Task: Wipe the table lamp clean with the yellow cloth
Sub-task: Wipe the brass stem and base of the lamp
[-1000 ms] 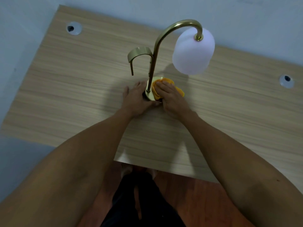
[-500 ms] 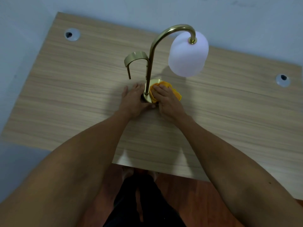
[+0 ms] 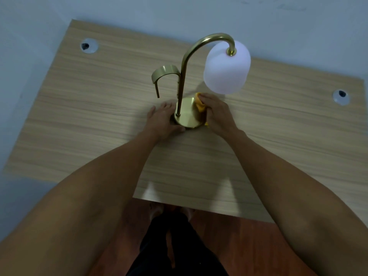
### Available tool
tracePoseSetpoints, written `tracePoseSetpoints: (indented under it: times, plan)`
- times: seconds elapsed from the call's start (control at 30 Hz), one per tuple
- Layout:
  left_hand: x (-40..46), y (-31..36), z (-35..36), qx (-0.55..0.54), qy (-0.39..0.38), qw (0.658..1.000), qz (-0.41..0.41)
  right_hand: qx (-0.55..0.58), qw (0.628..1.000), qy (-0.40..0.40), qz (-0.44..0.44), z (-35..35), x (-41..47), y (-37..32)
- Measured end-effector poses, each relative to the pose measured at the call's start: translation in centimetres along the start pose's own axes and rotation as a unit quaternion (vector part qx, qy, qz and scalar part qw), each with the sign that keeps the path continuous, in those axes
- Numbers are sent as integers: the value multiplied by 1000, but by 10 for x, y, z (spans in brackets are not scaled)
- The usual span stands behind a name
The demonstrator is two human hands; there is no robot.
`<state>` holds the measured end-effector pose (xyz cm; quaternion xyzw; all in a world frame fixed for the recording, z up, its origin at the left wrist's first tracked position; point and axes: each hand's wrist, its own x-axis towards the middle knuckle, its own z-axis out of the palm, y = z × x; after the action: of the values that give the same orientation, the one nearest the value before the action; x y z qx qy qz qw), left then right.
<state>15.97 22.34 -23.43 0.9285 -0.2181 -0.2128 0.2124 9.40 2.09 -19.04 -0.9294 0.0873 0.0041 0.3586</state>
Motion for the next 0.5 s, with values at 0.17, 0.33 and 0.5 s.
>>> tracePoseSetpoints:
  times: [0.17, 0.33, 0.5]
  plan:
    - [1, 1, -3, 12, -6, 1000, 6, -53, 995, -79, -4, 28, 1, -2]
    - [0, 3, -5, 28, -3, 1000, 3, -107, 993, -39, 34, 50, -29, -8]
    - [0, 4, -11, 57, -22, 998, 11, -94, 992, -55, 60, 58, -43, -27]
